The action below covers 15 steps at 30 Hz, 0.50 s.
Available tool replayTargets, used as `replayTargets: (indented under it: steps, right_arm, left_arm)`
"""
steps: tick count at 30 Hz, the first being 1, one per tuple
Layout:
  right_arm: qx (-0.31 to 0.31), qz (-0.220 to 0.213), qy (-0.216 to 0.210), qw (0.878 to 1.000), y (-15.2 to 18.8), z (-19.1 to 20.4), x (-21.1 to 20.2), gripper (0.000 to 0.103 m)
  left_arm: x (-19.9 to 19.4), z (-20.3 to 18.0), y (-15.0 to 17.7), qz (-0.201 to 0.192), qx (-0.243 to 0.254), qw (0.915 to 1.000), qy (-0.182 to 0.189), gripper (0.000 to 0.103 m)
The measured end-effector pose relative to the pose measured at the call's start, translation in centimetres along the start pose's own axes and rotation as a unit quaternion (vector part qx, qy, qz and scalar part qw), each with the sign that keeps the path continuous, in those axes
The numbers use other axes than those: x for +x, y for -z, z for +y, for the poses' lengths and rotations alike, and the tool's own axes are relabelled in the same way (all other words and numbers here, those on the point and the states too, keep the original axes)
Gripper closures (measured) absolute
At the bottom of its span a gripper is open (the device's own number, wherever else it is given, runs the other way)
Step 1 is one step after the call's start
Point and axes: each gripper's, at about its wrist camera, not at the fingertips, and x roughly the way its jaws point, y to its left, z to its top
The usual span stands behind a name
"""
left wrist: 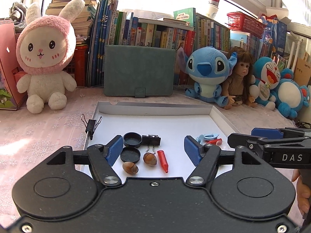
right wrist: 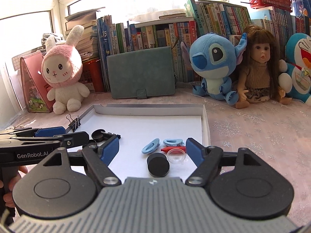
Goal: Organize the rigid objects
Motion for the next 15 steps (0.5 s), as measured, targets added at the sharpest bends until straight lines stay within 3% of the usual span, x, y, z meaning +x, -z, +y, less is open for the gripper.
replayTargets:
  steps: [6, 15]
  right_arm:
    - [-0.001, -0.011, 0.003, 1.000, 2.3, 0.8, -2.8, 0.015]
    - [0.012, -0.015, 0.030, 0.999, 5.3, 1.2, -4.5, 0.010]
  left_arm:
    - [-3.3, -0.5, 2.4, -0.004, 0.006, 1.0000, 0.002, 0.028]
    - [-4.6, -0.5, 5.9, 0.040, -0.019, 0.9989, -0.014, 0.027]
